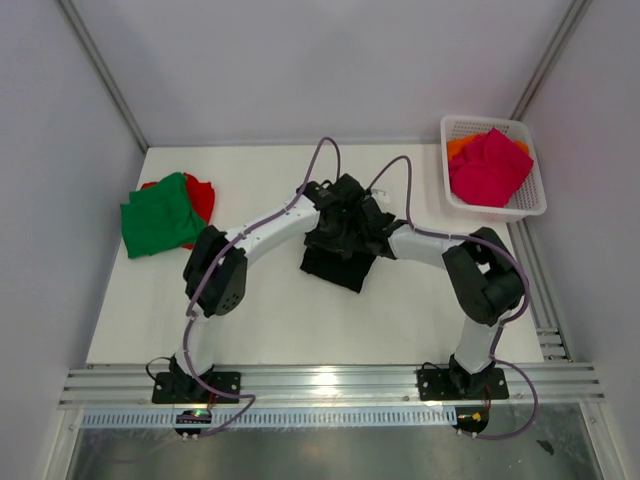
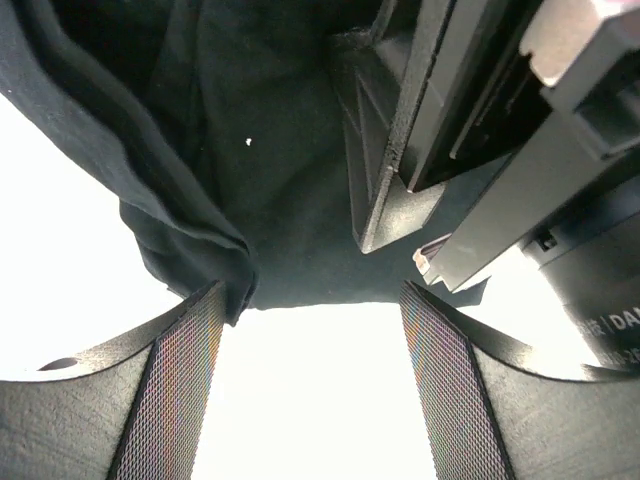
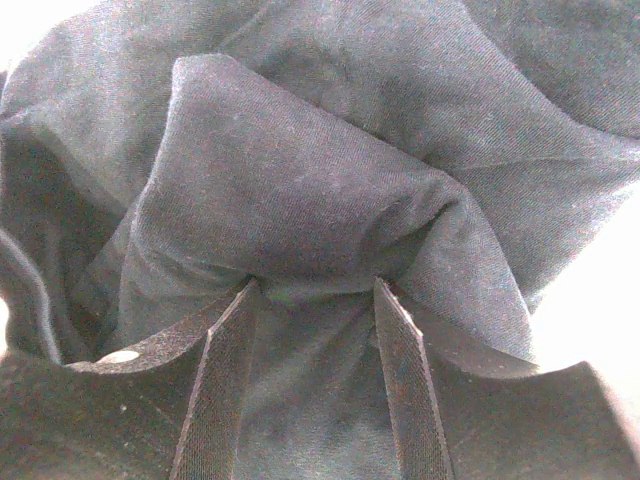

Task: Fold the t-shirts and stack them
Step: Fold the long partially folded tshirt into a neat square

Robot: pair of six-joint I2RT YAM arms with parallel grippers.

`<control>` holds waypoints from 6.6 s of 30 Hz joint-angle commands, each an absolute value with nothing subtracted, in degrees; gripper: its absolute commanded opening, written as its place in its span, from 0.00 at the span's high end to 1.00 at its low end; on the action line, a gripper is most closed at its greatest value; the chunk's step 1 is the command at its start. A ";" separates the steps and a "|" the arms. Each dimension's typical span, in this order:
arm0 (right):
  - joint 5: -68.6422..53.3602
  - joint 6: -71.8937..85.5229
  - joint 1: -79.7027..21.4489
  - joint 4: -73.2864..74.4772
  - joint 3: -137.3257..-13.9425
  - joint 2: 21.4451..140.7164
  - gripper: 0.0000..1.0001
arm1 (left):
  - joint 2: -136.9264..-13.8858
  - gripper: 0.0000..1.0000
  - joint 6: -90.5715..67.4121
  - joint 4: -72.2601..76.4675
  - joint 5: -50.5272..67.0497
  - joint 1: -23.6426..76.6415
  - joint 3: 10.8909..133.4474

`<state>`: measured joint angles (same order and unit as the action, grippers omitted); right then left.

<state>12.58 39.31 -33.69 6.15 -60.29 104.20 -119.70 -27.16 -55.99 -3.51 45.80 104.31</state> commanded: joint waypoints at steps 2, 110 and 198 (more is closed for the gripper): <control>8.79 40.08 -35.77 4.83 -58.63 107.05 0.46 | -118.30 0.27 -26.02 -54.40 -2.10 48.34 105.56; 5.45 33.05 -41.30 -3.43 -49.04 93.95 0.46 | -124.37 0.27 -42.80 -39.73 -4.65 29.18 96.50; 16.09 22.25 -47.29 1.14 -68.01 90.51 0.45 | -79.54 0.26 -50.97 -47.81 -13.71 26.46 67.68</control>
